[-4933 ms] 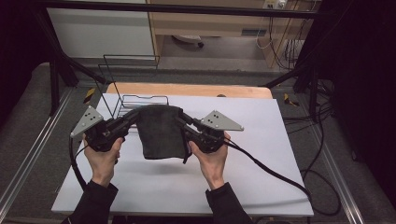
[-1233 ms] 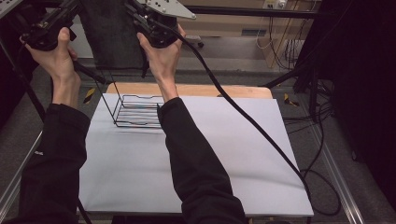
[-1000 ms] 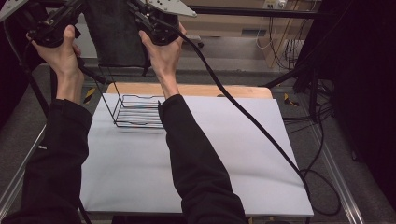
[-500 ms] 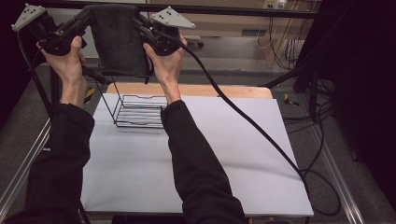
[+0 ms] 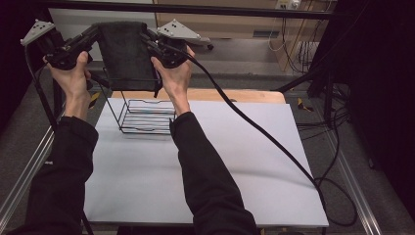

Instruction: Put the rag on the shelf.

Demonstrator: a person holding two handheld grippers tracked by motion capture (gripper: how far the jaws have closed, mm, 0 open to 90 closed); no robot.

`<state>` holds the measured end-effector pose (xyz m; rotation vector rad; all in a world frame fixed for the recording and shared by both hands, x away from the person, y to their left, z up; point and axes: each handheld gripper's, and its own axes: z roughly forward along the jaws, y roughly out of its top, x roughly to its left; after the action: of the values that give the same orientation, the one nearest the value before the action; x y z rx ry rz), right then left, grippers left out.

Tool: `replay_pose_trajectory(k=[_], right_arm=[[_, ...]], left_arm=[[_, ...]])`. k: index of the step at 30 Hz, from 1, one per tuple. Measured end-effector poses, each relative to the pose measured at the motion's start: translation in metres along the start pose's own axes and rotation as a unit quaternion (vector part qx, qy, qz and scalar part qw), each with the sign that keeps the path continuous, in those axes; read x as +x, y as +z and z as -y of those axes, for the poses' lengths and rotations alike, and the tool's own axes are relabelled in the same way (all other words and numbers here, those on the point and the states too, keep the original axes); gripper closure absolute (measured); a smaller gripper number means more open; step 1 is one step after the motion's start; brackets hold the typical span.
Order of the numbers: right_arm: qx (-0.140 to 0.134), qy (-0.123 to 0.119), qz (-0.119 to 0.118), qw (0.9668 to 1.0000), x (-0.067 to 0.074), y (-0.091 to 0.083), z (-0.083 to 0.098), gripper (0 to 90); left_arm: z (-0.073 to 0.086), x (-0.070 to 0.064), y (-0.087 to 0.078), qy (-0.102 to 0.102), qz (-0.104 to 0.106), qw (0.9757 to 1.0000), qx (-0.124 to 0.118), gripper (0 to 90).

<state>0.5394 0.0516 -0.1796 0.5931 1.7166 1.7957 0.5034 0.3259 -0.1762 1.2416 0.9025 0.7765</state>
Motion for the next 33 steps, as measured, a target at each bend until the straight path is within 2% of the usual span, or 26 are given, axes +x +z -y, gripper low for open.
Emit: replay_pose_trajectory(k=[2,14,18,28,33], right_arm=[[0.005,0.001,0.001,1.0000,0.001,-0.001,0.002,77.7],[0.023,0.002,-0.010,0.9997,0.007,-0.011,0.014,77.3],[0.027,-0.004,-0.012,0.9995,0.008,-0.014,0.016,77.1],[0.034,-0.013,-0.016,0.9992,0.011,-0.020,0.023,77.0],[0.034,-0.027,-0.019,0.9989,0.016,-0.023,0.024,77.0]], left_arm=[[0.003,0.000,-0.002,-0.002,0.003,1.0000,0.002,81.2],[0.013,0.002,-0.014,0.018,0.015,0.9994,0.028,81.2],[0.012,-0.001,-0.017,0.031,0.017,0.9988,0.033,81.2],[0.020,-0.003,-0.025,0.041,0.022,0.9979,0.045,81.2],[0.020,-0.005,-0.031,0.051,0.024,0.9974,0.045,81.2]])
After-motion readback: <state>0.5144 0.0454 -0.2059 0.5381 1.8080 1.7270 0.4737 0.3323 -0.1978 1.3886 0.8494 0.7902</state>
